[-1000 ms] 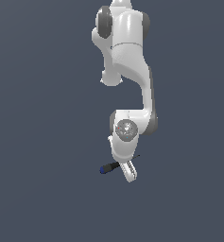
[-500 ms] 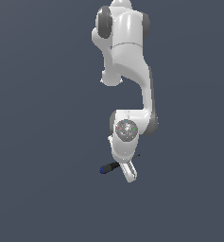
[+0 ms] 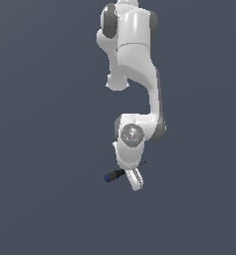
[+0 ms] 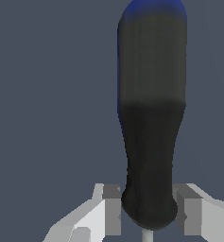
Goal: Pick up the object and move it to a goal position.
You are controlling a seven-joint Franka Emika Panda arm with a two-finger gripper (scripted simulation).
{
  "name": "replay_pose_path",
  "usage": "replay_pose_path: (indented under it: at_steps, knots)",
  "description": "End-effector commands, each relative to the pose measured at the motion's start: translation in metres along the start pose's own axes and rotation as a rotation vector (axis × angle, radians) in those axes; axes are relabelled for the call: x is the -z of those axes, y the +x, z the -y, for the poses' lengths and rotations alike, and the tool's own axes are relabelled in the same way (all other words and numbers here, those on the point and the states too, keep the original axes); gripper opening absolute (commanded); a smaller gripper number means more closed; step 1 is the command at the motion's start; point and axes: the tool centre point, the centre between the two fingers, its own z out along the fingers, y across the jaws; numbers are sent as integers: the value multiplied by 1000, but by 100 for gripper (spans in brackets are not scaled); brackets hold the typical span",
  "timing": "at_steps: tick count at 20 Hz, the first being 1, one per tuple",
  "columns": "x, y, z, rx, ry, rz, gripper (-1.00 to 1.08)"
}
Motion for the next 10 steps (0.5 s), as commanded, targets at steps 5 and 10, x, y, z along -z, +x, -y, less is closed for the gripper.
replay_pose_path:
  at_steps: [5,10]
  knots:
    - [15,7,-16,0,2,0,-100]
    - [35,17,-39,0,2,0,-100]
